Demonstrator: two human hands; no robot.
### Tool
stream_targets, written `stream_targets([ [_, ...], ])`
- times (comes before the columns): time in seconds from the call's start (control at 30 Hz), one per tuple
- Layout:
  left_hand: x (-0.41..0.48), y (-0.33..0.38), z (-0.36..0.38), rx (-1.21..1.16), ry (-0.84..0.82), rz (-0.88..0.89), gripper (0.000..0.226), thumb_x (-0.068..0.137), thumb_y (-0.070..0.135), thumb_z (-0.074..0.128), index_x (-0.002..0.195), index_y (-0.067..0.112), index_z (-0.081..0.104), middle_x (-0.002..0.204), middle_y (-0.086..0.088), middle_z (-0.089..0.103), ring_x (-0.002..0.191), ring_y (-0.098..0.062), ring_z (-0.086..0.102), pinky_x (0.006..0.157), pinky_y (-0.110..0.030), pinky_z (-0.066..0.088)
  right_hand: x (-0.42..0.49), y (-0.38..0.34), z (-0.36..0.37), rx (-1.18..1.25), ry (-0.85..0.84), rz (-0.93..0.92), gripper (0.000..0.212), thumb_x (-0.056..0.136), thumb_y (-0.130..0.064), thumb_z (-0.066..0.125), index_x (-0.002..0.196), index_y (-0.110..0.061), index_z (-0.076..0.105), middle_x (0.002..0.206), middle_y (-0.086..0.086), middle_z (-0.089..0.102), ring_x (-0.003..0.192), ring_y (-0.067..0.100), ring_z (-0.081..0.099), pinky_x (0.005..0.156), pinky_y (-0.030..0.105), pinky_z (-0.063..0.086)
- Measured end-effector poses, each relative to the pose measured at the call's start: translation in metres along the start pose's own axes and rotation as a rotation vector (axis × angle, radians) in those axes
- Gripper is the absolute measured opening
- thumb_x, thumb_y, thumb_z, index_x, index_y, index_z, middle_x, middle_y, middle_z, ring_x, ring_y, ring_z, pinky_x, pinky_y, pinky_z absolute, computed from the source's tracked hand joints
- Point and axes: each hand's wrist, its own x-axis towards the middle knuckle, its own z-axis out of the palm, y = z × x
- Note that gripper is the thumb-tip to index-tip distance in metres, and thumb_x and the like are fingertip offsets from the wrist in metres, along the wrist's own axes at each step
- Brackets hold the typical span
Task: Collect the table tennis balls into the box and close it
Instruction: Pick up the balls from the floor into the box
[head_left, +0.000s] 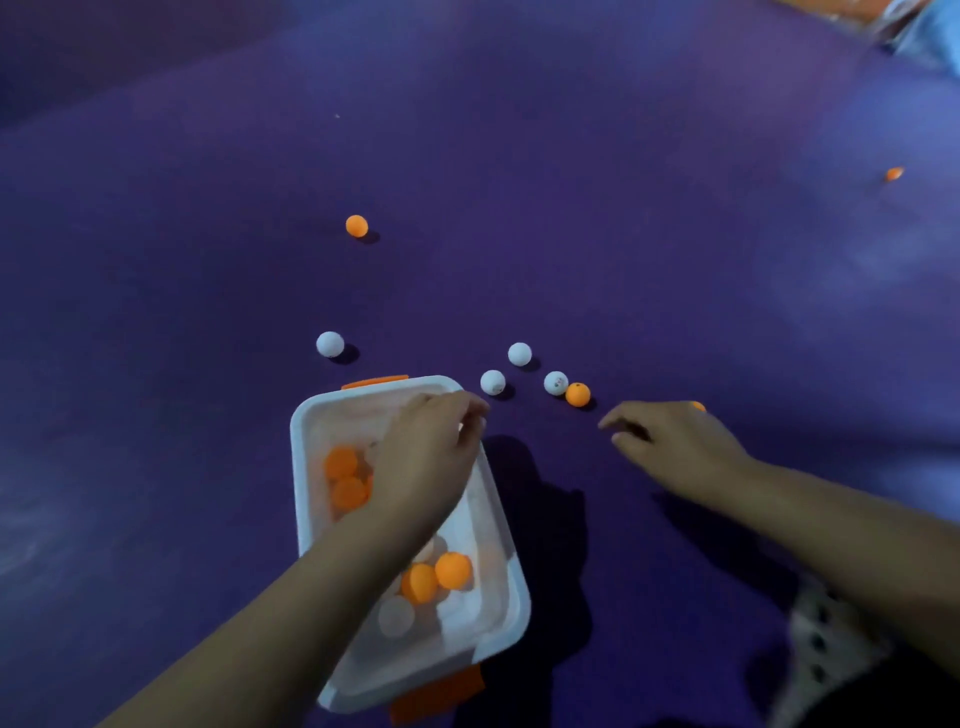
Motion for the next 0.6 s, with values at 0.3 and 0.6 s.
stream_targets([
  [0.3,0.034,0.025,0.036,0.024,-0.173,-0.031,0.028,0.099,0.029,0.036,0.105,0.020,0.062,0.096,0.000,0.067,0.088,-0.016,0.057,0.078,-0.039,0.050,0.056,0.095,-0.027,-0.127,-0.202,-0.013,0.020,0.089,-0.012,0.055,0.088,-0.031,0.062,0.067,-0.008,0.066,0.060,0.001,0.063,0.068,0.023,0.050],
  [0.6,0.085,0.023,0.066,0.268,-0.306,0.077,0.030,0.098,0.033,0.034,0.109,0.025,0.060,0.101,0.006,0.064,0.096,-0.015,0.054,0.076,-0.029,0.042,0.124,0.201,0.034,-0.142,0.003,0.216,0.028,0.093,-0.019,0.049,0.119,-0.015,0.060,0.122,0.008,0.058,0.109,0.028,0.055,0.082,0.038,0.046],
])
